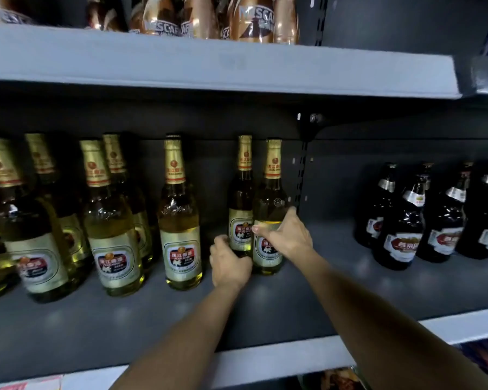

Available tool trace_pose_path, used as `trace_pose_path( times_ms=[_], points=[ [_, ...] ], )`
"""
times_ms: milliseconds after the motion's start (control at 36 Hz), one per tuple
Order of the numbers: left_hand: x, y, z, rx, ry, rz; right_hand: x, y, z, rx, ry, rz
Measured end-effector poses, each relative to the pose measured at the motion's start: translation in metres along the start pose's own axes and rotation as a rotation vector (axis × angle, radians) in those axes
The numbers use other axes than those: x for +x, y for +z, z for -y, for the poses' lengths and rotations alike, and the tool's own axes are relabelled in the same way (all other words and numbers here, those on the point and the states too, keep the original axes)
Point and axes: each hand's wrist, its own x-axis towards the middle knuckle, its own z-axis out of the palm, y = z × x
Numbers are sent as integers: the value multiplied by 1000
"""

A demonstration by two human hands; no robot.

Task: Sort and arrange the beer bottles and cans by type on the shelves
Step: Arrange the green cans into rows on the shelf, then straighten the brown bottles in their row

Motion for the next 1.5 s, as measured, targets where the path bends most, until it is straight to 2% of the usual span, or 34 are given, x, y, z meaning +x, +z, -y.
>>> trace_pose_path(
  times_ms=[111, 167, 333, 667, 722, 778, 833, 917, 1028, 1111, 1222, 1389, 1500],
  points=[
    [-13, -5, 0, -1, 78, 213, -11, 5, 8, -3, -15, 0],
    [-17, -6, 0, 1, 97, 228, -17, 8, 12, -3, -28, 4],
    [-19, -10, 7, 40, 158, 93, -27, 14, 19, 1, -68, 5],
    [-26, -11, 10, 8, 151, 21, -22, 22, 20, 14, -119, 45],
    [-34, -11, 7, 5, 150, -44, -24, 21, 19, 13, -121, 62],
    [-46, -11, 3, 37, 178, -172, -28, 18, 16, 3, -125, 65],
    [-57, -8, -1, 44, 276, -253, -31, 12, 8, 60, -106, 18],
    [-68, 7, -13, 16, 447, -245, -30, -8, -15, 168, -78, -214],
    [-82, 38, -35, -42, 511, -185, -21, -56, -70, 135, -17, -599],
    [-92, 70, -48, -43, 519, -121, -12, -102, -118, 63, 25, -762],
    [-104, 118, -73, -49, 450, -33, 3, -158, -174, -28, 78, -795],
    [-121, 187, -115, -6, 379, 28, 29, -206, -220, -84, -3, -675],
    [-141, 223, -138, 52, 393, 52, 36, -225, -250, -114, -44, -622]
  ],
)
